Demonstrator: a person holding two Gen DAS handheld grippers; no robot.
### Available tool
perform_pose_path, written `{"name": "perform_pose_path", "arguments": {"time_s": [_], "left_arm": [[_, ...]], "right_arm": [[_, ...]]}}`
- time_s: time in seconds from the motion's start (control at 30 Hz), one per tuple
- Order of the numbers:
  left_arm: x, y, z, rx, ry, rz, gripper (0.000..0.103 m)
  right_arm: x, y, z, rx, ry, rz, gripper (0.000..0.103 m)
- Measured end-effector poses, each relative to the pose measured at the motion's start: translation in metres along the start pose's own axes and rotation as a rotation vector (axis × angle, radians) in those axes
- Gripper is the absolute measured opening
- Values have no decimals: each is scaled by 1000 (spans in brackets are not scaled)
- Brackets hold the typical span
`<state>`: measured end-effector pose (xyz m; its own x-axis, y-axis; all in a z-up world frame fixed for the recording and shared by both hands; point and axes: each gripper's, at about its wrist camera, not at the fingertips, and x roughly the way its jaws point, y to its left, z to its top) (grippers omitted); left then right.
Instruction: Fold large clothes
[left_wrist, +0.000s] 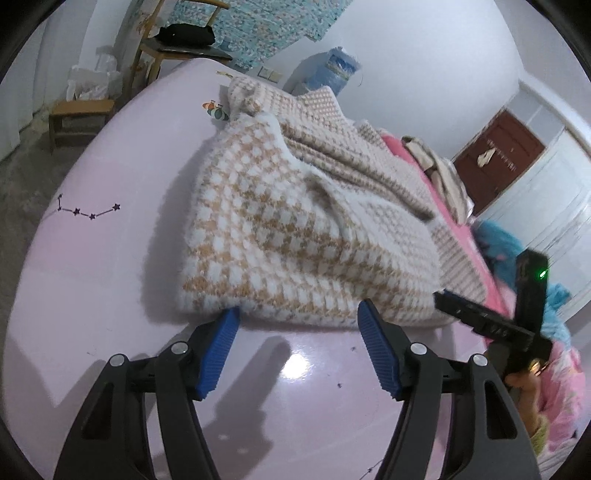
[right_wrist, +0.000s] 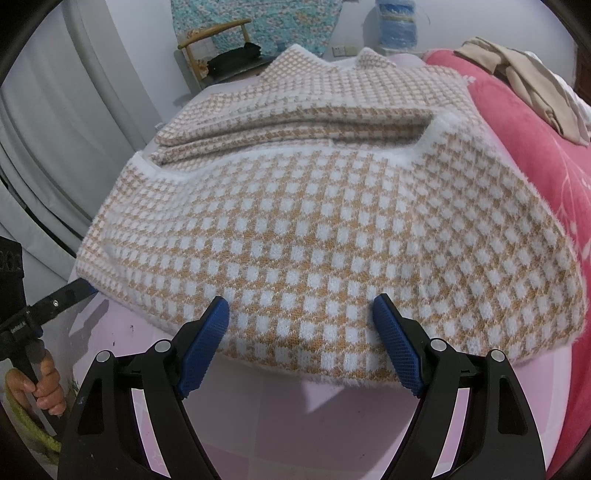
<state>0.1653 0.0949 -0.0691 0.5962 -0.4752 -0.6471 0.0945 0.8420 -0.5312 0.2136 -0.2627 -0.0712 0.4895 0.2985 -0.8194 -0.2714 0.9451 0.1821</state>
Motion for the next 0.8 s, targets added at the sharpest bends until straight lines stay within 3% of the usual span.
{"name": "perform_pose_path", "arguments": {"time_s": [0.17, 0.4, 0.5, 0.6, 0.67, 0.8], "left_arm": [[-1, 14, 1, -109, -27, -66, 65], [-5, 13, 3, -157, -68, -79, 65], [-4, 11, 5, -187, -83, -19, 58], [-1, -3, 7, -136, -98, 72, 54], [2, -5, 9, -131, -102, 108, 49], [4, 2, 15, -205, -114, 121, 42]], "right_arm": [[-2, -1, -1, 4, 0, 3, 77], [-43, -23, -25, 106, -37, 30, 77], [-59, -52, -42, 218, -43, -19, 77], [-66, -84, -58, 359, -43, -70, 77], [-67, -98, -61, 435, -63, -55, 76], [-62, -98, -48, 472, -108, -79, 76]]}}
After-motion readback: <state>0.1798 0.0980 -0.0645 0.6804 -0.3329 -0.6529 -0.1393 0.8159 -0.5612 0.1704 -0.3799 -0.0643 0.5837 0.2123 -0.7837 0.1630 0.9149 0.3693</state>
